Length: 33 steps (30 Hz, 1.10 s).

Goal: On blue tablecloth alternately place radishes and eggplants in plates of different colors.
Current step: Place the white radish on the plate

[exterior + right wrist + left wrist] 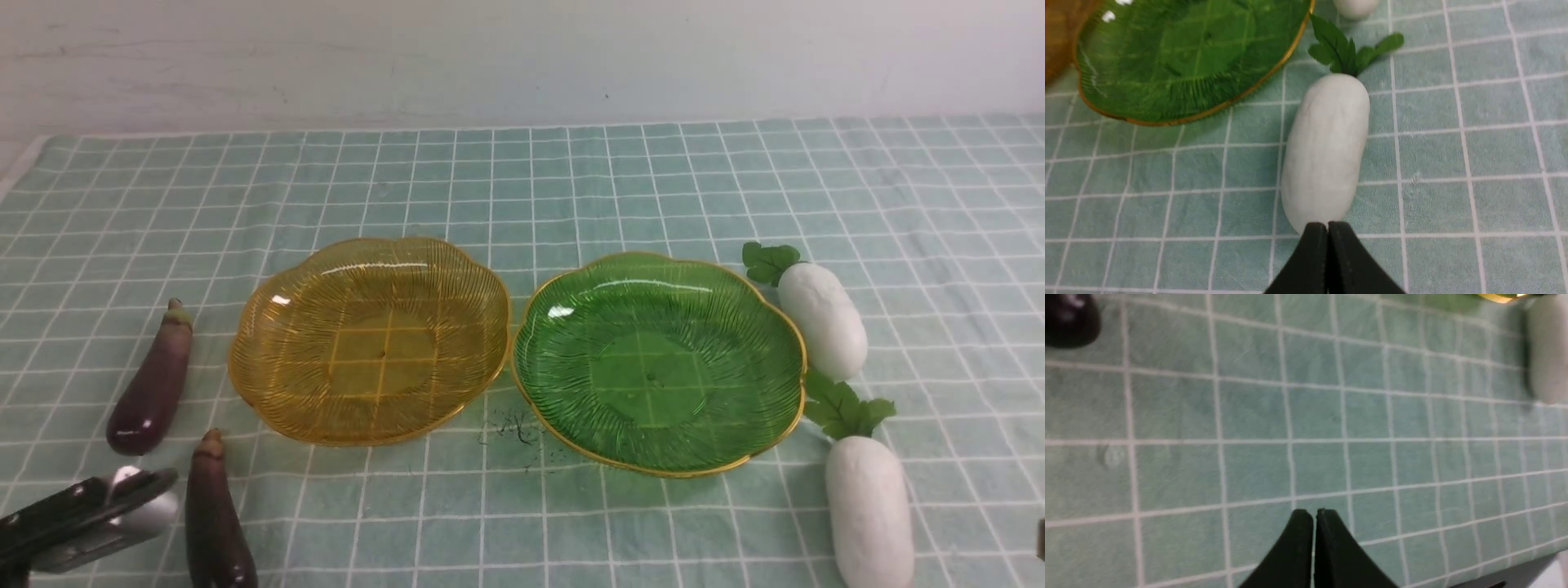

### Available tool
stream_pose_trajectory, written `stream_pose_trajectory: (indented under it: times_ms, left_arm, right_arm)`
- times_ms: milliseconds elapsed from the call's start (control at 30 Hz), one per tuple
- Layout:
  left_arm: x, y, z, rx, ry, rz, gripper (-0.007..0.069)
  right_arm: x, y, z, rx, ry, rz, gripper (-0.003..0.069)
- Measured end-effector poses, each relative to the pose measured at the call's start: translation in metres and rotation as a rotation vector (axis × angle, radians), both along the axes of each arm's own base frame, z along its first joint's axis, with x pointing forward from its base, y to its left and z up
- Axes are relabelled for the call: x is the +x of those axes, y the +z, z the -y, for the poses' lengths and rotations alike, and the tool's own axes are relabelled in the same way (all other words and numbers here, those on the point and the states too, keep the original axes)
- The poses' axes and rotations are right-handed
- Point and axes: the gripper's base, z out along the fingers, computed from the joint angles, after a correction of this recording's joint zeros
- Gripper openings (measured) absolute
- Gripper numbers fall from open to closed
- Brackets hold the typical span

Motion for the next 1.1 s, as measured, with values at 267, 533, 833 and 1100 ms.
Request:
stream_pose_trajectory:
  times_ms: [267, 533, 833, 1100]
  left_arm:
    - [0.029, -0.008, -0.002, 0.097, -0.077, -0.103, -0.0006]
    - [0.031, -0.009, -0.002, 0.106, -0.092, -0.095, -0.0006]
    - [0.031, -0.009, -0.002, 0.11, -0.099, -0.09, -0.0006]
    - [0.031, -0.009, -0.002, 0.116, -0.113, -0.082, -0.0006]
  right_arm:
    - [0.069, -0.016, -0.009, -0.078, 0.175, -0.17, 0.0069]
    - [0.111, -0.043, -0.018, -0.065, 0.243, -0.29, 0.0321]
    - [0.143, -0.081, -0.018, -0.08, 0.206, -0.351, 0.0585]
    - [0.146, -0.101, -0.018, -0.075, 0.21, -0.434, 0.0559]
